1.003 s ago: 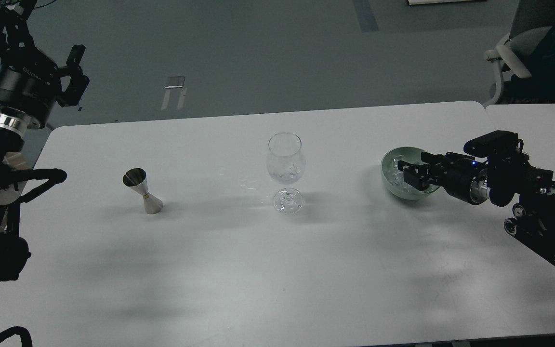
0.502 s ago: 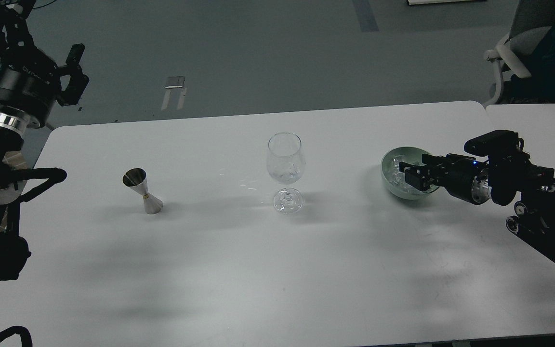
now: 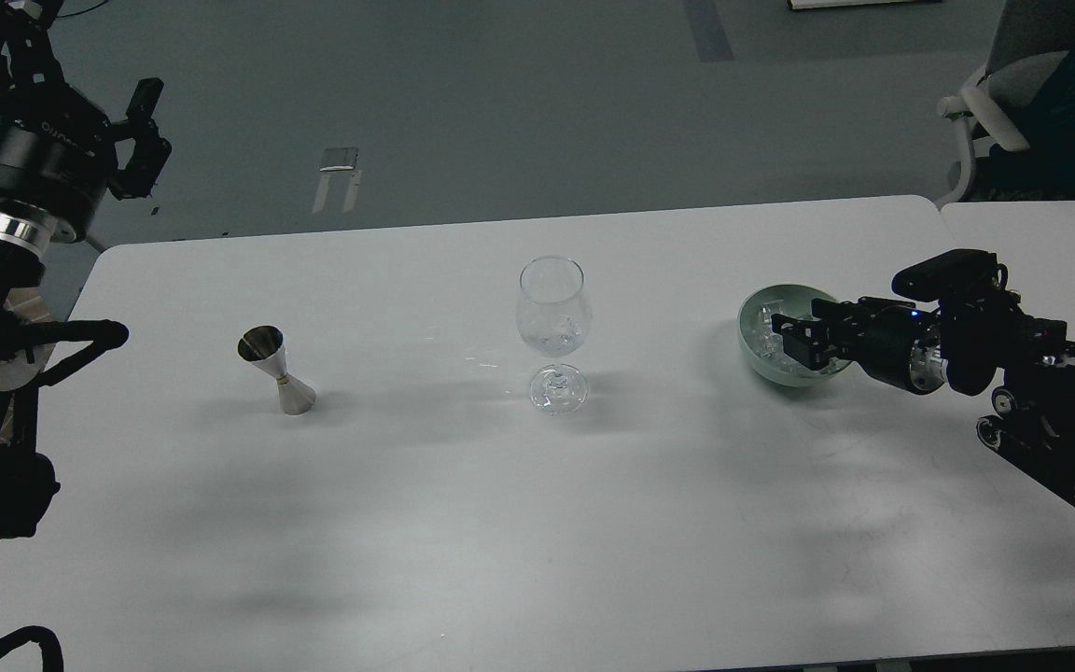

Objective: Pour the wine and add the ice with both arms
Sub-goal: 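Close the right gripper on ice cubes inside the bowl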

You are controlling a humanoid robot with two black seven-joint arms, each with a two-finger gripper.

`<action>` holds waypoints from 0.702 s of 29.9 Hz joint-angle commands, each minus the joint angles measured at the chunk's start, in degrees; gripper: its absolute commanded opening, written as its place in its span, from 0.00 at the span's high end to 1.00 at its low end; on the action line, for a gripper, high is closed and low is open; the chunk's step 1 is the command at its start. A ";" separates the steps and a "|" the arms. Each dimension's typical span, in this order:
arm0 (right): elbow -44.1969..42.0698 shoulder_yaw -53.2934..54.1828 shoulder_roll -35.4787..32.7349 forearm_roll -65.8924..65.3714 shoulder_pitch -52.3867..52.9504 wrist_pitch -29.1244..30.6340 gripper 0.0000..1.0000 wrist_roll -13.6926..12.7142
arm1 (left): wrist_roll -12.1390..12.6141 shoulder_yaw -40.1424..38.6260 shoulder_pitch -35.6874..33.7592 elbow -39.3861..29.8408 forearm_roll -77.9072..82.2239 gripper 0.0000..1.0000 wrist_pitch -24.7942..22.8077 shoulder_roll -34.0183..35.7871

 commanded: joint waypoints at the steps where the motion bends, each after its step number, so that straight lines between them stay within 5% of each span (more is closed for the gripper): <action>1: -0.02 -0.32 0.00 -0.01 0.02 0.00 0.45 0.00 | -0.02 0.00 -0.04 0.00 0.00 0.02 0.00 -0.09; 12: -0.02 -0.32 0.00 -0.01 0.37 0.00 0.68 -0.09 | -0.02 0.00 -0.22 0.00 0.00 0.02 0.00 -0.35; 17: -0.02 -0.32 0.26 -0.01 0.63 0.08 0.95 -0.09 | -0.02 0.00 -0.22 0.00 0.00 0.02 0.00 -0.35; 21: 0.07 -0.24 0.27 0.17 0.72 0.08 0.99 -0.09 | -0.02 0.00 -0.22 0.00 0.09 0.02 0.00 -0.35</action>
